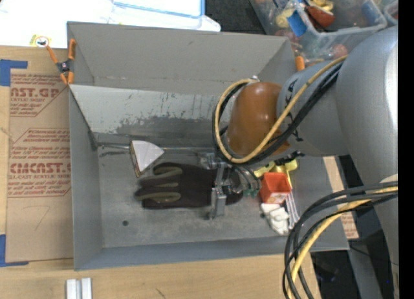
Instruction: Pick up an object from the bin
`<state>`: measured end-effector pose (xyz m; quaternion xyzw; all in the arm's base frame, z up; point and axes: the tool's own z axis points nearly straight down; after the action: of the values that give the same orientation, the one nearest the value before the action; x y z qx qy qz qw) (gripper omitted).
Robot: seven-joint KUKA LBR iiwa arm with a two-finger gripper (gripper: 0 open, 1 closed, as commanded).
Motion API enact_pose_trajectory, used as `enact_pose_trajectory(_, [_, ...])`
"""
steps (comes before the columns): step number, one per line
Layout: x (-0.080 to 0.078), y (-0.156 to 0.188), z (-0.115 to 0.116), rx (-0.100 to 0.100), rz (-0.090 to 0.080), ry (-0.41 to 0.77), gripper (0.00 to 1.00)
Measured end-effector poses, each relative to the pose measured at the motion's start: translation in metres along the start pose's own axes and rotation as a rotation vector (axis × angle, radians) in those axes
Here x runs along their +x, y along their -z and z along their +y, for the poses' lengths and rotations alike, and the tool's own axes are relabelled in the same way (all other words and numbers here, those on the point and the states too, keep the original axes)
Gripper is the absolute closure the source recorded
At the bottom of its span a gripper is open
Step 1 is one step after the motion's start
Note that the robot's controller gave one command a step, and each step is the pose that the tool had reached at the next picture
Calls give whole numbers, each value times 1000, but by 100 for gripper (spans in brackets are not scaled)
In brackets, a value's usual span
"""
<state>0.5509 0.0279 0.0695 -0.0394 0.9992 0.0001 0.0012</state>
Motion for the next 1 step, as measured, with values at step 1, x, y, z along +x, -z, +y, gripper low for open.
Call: enact_pose_trajectory(1, [-19, 0, 55, -4, -2, -89, 0])
